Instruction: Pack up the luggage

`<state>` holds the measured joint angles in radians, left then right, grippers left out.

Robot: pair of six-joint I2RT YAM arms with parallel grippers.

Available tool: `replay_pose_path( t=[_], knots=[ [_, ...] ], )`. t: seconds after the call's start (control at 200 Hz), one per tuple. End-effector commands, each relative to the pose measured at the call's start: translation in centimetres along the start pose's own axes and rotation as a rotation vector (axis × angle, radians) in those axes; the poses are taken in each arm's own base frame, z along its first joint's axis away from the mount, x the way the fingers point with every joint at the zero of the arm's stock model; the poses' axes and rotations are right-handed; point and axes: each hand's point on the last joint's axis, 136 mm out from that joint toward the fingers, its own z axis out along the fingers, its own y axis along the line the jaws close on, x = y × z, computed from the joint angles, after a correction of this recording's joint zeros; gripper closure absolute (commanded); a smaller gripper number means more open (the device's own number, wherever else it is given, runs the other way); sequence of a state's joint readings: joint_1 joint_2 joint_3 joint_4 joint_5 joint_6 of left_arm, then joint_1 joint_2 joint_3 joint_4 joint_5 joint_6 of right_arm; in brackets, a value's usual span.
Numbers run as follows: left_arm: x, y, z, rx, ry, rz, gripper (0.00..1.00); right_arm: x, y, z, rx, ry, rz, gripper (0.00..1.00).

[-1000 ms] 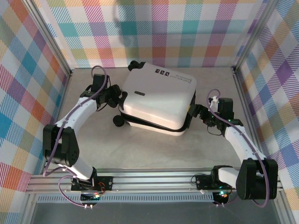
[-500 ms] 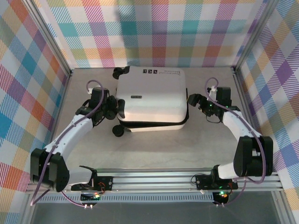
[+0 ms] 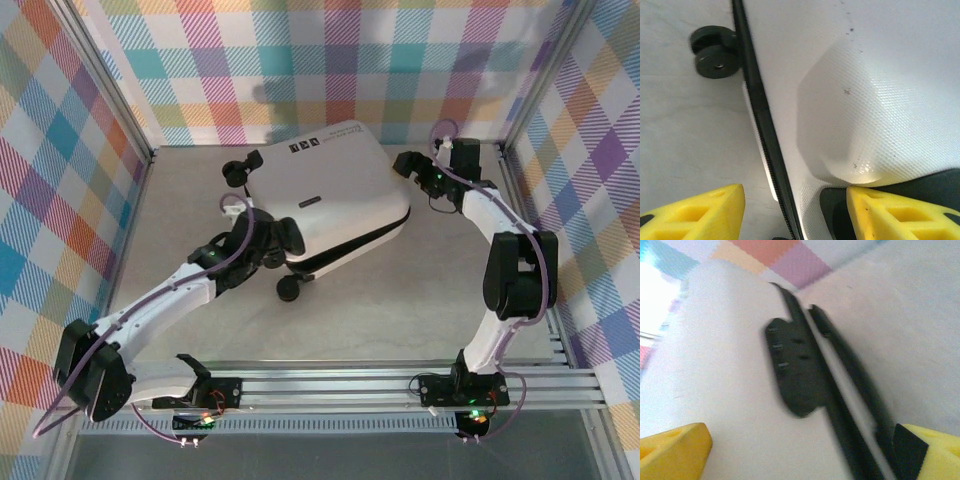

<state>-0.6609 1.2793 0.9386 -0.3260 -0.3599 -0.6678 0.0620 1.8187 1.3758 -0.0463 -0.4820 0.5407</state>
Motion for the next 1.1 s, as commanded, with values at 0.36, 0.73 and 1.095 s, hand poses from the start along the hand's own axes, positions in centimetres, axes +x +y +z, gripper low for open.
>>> replay_pose_path(
  t=[0.36,0.73,1.095],
  knots=[
    [2.3,-10.4,-2.7,0.269,0.068,0.204,0.24,0.9,5.7,-0.5,-0.12,0.144,-0.115,0.07],
    [-7.6,-5.1,-3.7,0.093,-0.124,0.23,0.11,0.2,5.2,-6.5,-0.024,0.016,-0.141,0.02],
    [-17.0,-1.5,3.7,0.066,-0.152,0.207,0.1,6.2,3.7,-9.4,-0.021,0.009,-0.072,0.0]
  ],
)
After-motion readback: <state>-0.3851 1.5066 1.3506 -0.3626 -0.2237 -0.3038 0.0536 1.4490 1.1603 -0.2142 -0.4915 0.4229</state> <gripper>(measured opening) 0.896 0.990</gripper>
